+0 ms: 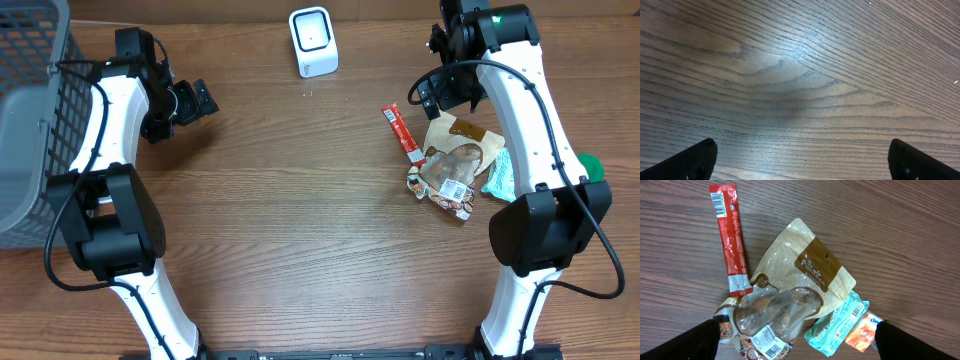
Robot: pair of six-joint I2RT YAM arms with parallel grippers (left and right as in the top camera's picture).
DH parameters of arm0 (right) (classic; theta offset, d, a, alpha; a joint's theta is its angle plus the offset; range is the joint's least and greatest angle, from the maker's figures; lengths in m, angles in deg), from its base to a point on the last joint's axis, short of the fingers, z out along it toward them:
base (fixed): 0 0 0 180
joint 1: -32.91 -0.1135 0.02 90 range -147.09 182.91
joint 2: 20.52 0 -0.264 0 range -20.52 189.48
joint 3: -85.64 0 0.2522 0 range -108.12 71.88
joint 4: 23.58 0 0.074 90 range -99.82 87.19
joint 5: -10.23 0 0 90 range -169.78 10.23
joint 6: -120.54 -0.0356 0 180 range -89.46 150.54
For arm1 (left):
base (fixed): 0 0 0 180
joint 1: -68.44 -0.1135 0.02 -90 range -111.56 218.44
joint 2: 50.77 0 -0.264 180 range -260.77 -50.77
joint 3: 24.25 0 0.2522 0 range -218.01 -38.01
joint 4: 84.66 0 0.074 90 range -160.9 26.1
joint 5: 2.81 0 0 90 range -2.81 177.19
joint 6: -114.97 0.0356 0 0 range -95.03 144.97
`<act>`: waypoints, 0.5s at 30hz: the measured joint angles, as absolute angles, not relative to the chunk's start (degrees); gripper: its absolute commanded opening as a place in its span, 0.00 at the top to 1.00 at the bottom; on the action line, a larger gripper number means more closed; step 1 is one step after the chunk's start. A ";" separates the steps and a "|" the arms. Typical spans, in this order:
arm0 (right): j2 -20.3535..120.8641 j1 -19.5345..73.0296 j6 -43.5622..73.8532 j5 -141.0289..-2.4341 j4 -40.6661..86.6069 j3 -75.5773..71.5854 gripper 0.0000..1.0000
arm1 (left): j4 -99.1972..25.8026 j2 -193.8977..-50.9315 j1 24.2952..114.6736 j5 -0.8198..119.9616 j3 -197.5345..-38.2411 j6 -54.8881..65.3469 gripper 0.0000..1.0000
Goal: Scan the item barcode
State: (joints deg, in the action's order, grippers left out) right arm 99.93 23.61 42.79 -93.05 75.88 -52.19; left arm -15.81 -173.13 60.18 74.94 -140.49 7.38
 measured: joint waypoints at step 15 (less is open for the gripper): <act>98.74 22.98 42.77 -93.05 75.88 -52.12 0.00 | -15.81 -173.13 60.18 74.94 -140.49 7.38 0.00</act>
State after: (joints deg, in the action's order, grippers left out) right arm 98.74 22.98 42.77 -93.05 75.88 -52.12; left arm -15.81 -173.13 60.18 74.94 -140.49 7.38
